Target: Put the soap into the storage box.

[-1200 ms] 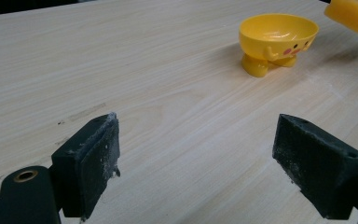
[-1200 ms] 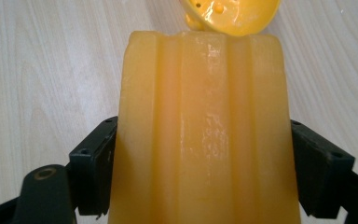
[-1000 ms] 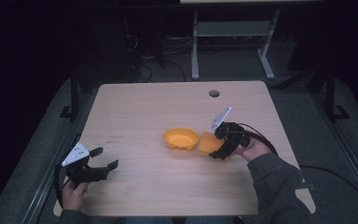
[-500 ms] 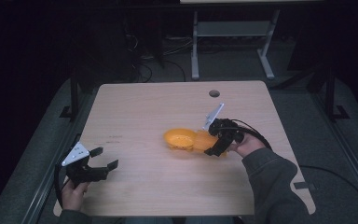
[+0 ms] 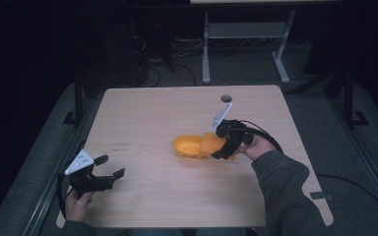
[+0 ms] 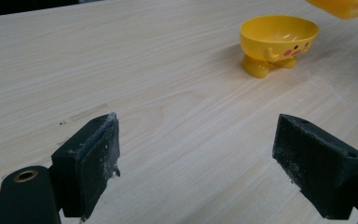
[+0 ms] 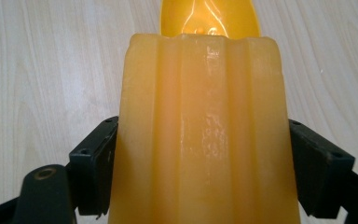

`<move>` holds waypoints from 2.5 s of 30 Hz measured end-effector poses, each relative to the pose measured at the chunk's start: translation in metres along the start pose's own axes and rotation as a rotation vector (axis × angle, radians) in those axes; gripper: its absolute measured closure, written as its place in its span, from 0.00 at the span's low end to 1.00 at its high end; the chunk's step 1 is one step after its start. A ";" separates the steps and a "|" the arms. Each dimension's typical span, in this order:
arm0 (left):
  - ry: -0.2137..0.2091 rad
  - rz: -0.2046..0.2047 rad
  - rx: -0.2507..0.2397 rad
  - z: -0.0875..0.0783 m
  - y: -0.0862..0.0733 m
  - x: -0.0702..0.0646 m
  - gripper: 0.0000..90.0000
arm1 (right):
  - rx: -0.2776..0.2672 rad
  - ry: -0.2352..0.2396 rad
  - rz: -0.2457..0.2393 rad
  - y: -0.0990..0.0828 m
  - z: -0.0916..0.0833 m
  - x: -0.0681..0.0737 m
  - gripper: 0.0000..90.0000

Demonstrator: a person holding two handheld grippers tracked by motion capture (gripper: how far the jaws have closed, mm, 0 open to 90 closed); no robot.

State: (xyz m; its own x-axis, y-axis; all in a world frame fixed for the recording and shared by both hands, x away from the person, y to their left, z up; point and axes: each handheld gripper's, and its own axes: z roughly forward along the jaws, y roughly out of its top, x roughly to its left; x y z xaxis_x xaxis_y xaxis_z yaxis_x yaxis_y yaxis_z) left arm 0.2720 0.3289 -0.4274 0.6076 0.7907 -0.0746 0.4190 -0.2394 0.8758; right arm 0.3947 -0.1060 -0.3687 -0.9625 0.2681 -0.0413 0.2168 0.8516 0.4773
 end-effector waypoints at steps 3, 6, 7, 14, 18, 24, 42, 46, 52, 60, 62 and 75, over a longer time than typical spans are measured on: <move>0.000 0.000 -0.002 0.000 0.000 0.000 0.16 | -0.011 0.006 -0.002 0.004 0.001 -0.002 0.23; 0.000 0.001 -0.002 0.000 0.000 0.000 0.16 | -0.004 0.007 -0.013 0.008 0.003 -0.004 0.23; 0.000 0.000 -0.003 0.000 0.000 0.000 0.16 | -0.003 0.010 -0.011 0.009 0.004 -0.005 0.23; 0.001 -0.002 -0.006 0.000 0.000 0.000 0.16 | -0.008 0.020 -0.019 0.019 0.007 -0.010 0.23; 0.000 -0.003 -0.005 0.000 0.000 0.000 0.16 | 0.000 0.017 -0.032 0.025 0.009 -0.012 0.23; 0.000 -0.003 -0.005 0.000 0.000 0.000 0.16 | -0.023 0.032 -0.042 0.034 0.010 -0.014 0.23; 0.003 -0.007 -0.008 -0.001 0.000 0.001 0.16 | 0.003 0.050 -0.096 0.061 0.019 -0.019 0.23; 0.003 -0.005 -0.010 -0.001 0.000 0.001 0.16 | -0.007 0.055 -0.102 0.066 0.021 -0.021 0.23; 0.004 -0.002 -0.010 -0.001 0.000 0.001 0.16 | 0.000 0.065 -0.114 0.070 0.029 -0.021 0.23; 0.001 -0.005 -0.012 -0.002 0.000 0.002 0.16 | 0.004 0.094 -0.120 0.072 0.042 -0.024 0.23; 0.001 -0.006 -0.012 -0.002 0.000 0.002 0.16 | 0.008 0.093 -0.115 0.073 0.045 -0.024 0.23; -0.001 -0.005 -0.011 -0.001 0.000 0.001 0.16 | 0.022 0.103 -0.113 0.066 0.061 -0.024 0.23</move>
State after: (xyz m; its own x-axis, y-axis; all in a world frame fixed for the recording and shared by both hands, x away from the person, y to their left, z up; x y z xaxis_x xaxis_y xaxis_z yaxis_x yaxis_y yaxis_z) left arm 0.2714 0.3305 -0.4271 0.6064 0.7911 -0.0799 0.4150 -0.2293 0.8804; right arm 0.4425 -0.0287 -0.3898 -0.9923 0.1235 -0.0031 0.1086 0.8837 0.4552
